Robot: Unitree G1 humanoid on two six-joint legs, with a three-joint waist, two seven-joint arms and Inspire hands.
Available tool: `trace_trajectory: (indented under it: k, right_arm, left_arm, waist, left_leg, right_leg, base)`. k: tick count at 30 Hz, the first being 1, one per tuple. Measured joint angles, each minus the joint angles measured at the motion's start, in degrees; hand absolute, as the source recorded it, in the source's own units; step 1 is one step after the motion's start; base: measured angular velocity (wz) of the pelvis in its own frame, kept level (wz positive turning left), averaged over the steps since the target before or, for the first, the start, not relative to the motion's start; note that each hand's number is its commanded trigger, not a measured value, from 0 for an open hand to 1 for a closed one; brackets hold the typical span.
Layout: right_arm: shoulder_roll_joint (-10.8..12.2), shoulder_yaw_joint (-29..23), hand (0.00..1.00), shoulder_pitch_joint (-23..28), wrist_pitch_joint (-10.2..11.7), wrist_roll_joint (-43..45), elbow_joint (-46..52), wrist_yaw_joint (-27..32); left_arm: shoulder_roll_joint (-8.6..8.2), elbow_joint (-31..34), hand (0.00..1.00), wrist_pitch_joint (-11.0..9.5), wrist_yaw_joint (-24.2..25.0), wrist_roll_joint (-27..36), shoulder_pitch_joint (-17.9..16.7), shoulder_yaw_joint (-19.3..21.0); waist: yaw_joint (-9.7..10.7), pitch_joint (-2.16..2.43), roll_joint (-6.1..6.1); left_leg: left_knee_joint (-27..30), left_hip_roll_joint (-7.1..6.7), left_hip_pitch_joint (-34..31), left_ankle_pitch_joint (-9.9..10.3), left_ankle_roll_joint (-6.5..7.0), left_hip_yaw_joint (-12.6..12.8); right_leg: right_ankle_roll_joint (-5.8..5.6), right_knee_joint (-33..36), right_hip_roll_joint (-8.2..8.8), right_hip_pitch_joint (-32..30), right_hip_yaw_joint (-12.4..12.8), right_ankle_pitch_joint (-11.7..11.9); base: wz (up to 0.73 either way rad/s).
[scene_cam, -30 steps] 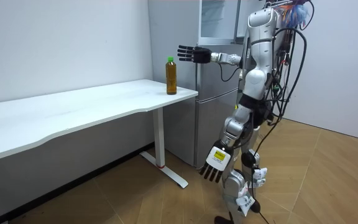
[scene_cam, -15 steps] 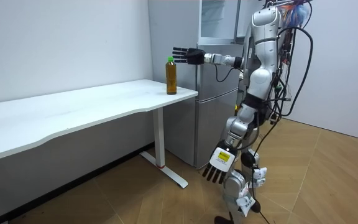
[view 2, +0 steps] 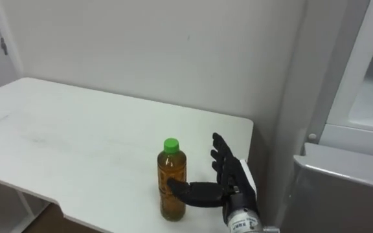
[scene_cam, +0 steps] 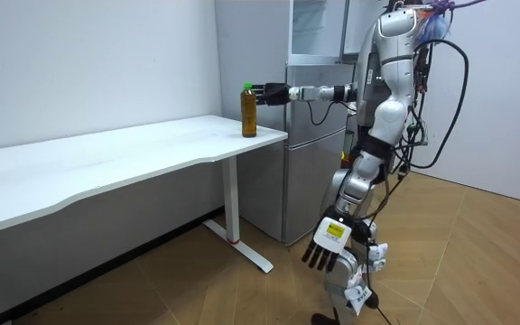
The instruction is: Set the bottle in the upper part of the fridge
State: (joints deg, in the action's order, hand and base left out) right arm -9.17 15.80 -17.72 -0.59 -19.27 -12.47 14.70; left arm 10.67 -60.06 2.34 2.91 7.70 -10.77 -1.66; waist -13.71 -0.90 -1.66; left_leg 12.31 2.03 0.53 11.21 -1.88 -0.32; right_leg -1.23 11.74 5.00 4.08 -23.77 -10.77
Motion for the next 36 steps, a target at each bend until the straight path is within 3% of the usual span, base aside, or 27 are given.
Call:
trace_trajectory:
  k: [4,11,23,31,36]
  right_arm:
    - [0.31,2.31,0.0,-3.09,-0.01,1.92,-5.44,1.79]
    - [0.23,3.78,0.0,-3.64,-0.07,1.94,-12.09,3.15]
    - [-0.03,5.52,0.0,-3.61,-0.49,0.42,-15.87,2.94]
    - [-0.01,5.39,0.0,-3.91,-0.45,-2.65,-17.76,2.68]
    - [-0.08,5.34,0.0,-4.92,-0.42,-3.51,-18.73,2.8]
  left_arm:
    - [0.03,0.72,0.0,0.24,-0.12,0.41,-0.02,-0.61]
    - [0.13,0.37,0.0,0.49,-0.02,0.36,-1.01,-0.89]
    - [0.2,0.62,0.0,5.92,1.29,-2.81,-5.96,-2.26]
    - [0.28,0.52,0.0,6.33,1.54,-2.89,-6.43,-3.73]
    - [0.26,0.66,0.0,6.46,1.66,-2.85,-6.44,-4.3]
  waist:
    - [-0.8,0.01,-0.05]
    - [-0.9,-0.02,-0.15]
    - [-1.23,0.2,-0.56]
    - [-2.56,0.27,-0.71]
    - [-2.56,0.05,-0.43]
  left_leg:
    - [0.03,-0.01,-0.23,0.0,0.0,-0.37]
    - [0.3,-0.59,-0.4,-0.02,0.05,-2.11]
    - [0.59,-1.05,-1.52,-0.1,0.22,-3.38]
    - [1.48,-1.22,-2.84,-0.18,0.35,-3.36]
    - [1.49,-1.56,-3.57,-0.43,0.69,-3.31]
  right_leg:
    - [-0.01,0.03,0.02,0.04,-0.5,0.0]
    - [-0.42,-0.03,0.52,0.89,-2.44,-0.25]
    - [-0.76,0.06,1.03,1.35,-4.59,-0.46]
    - [-0.78,0.23,1.21,0.76,-4.71,-0.48]
    - [-0.95,1.26,1.81,-0.35,-4.73,-0.62]
  base:
    - [0.05]
    - [0.13]
    - [0.1]
    - [0.04]
    - [0.01]
